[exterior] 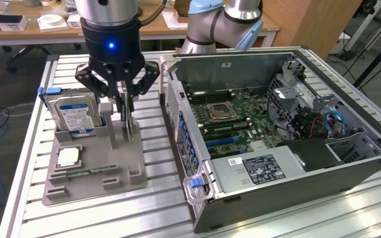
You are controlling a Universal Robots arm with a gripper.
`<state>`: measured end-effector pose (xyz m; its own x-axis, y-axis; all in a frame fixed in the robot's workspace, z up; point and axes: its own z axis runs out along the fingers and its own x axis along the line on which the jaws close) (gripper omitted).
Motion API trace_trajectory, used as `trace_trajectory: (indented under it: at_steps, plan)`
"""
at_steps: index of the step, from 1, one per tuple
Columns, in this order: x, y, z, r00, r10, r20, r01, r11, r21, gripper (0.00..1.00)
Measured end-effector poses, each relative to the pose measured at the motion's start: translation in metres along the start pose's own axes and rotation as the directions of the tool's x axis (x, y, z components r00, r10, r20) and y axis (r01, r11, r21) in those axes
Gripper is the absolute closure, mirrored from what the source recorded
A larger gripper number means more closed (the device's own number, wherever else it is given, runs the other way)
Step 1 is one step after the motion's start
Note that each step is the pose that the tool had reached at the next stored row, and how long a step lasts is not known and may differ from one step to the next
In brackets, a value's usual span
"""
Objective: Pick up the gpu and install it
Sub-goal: 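Pick up the gpu and move the gpu toward the slot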
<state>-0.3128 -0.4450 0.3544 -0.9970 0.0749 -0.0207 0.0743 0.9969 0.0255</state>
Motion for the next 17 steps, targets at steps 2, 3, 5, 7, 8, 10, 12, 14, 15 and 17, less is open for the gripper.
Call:
trace_trajectory:
  at_steps: [2,3,5,7,8,10,12,14,15,17]
  plan:
    - [0.0,0.0,-0.0008,1.0,0.0,0.0001,0.0,1.0,0.0001,0.73]
    - [0.0,0.0,-0.0013,1.0,0.0,0.0001,0.0,1.0,0.0001,0.73]
    - [-0.0001,0.0001,-0.002,1.0,0.0,0.0002,0.0,1.0,0.0002,0.73]
    - [-0.0001,0.0001,-0.002,1.0,0.0,0.0004,0.0,1.0,0.0005,0.73]
    - [-0.0001,0.0001,-0.002,1.0,0.0,0.0003,0.0,1.0,0.0006,0.73]
    - [0.0,0.0001,-0.0021,1.0,0.0,0.0002,0.0,1.0,0.0008,0.73]
    - [0.0,0.0001,-0.0021,1.0,0.0,0.0002,0.0,1.0,0.0009,0.73]
    - [0.0,0.0001,-0.0021,1.0,0.0,0.0002,0.0,1.0,0.0008,0.73]
    - [0.0,0.0001,-0.0021,1.0,0.0,0.0002,0.0,1.0,0.0008,0.73]
    - [0.0,0.0001,-0.0021,1.0,0.0,0.0003,0.0,1.0,0.0007,0.73]
